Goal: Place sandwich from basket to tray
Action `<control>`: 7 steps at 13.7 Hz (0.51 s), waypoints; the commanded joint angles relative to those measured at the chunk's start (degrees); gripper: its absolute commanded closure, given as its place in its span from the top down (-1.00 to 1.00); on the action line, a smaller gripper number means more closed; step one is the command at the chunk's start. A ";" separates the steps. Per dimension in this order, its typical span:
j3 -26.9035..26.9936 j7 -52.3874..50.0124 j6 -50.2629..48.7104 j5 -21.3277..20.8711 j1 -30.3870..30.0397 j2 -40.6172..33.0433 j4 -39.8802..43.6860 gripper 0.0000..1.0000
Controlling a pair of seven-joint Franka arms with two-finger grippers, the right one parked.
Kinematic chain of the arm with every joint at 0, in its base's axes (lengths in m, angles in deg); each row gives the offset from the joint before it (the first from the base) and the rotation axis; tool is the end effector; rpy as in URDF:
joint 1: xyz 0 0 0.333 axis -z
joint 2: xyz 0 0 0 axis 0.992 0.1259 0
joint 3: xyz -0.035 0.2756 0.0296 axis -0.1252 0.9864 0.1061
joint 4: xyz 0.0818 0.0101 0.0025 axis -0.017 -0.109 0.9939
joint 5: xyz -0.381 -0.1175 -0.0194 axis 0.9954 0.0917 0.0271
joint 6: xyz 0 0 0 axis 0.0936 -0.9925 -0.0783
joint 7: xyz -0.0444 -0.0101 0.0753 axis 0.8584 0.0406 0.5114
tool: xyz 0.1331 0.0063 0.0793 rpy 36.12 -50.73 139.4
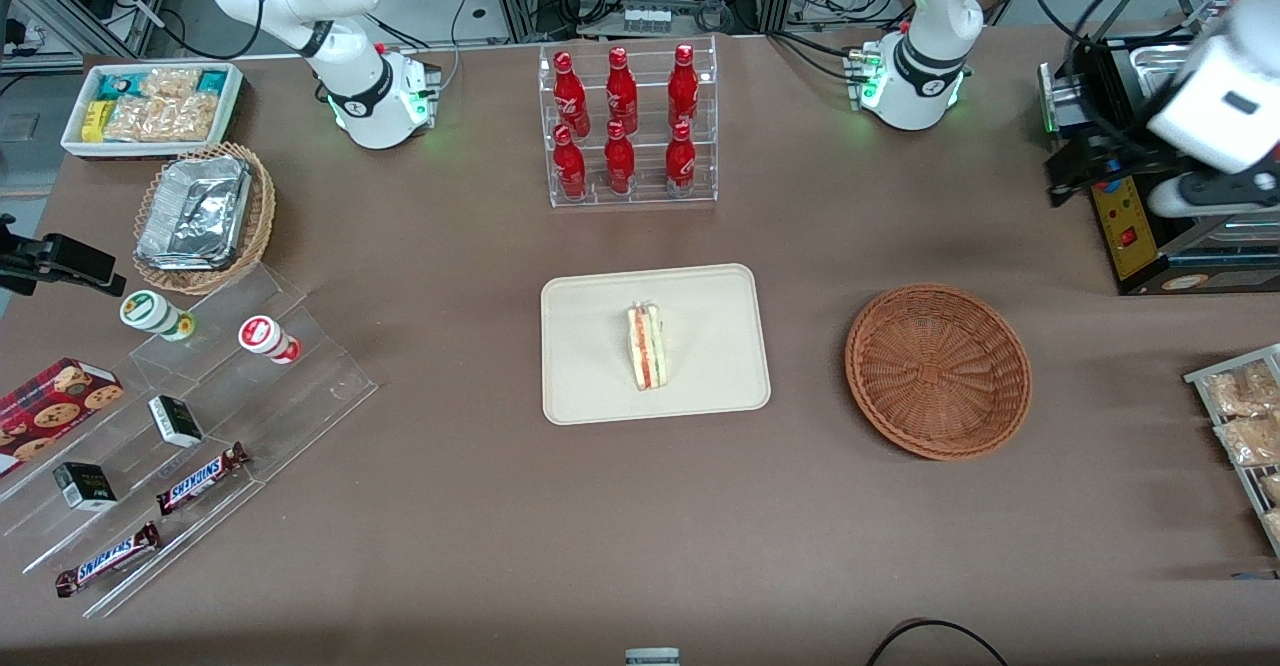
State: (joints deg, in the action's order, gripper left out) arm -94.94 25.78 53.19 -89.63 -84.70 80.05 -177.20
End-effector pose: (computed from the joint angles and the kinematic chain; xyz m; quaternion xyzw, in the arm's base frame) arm 0.5248 -0.0418 0.5735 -0.9996 -0.0051 0.0219 0.0170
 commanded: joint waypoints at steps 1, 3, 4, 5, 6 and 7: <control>3.61 3.94 -0.32 0.76 0.79 -2.91 -2.51 1.00; 4.93 4.04 -0.67 0.58 1.14 -2.99 -2.42 1.00; 5.02 4.04 -0.67 0.58 1.06 -2.91 -2.16 1.00; 5.20 4.04 -0.58 0.49 1.06 -2.65 -1.72 1.00; 5.20 4.21 -0.49 0.49 1.06 -2.56 -1.63 1.00; 5.20 4.47 -0.41 0.41 1.06 -2.21 -1.19 1.00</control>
State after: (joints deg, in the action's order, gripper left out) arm -90.56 29.19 53.06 -89.49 -84.53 78.71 -178.13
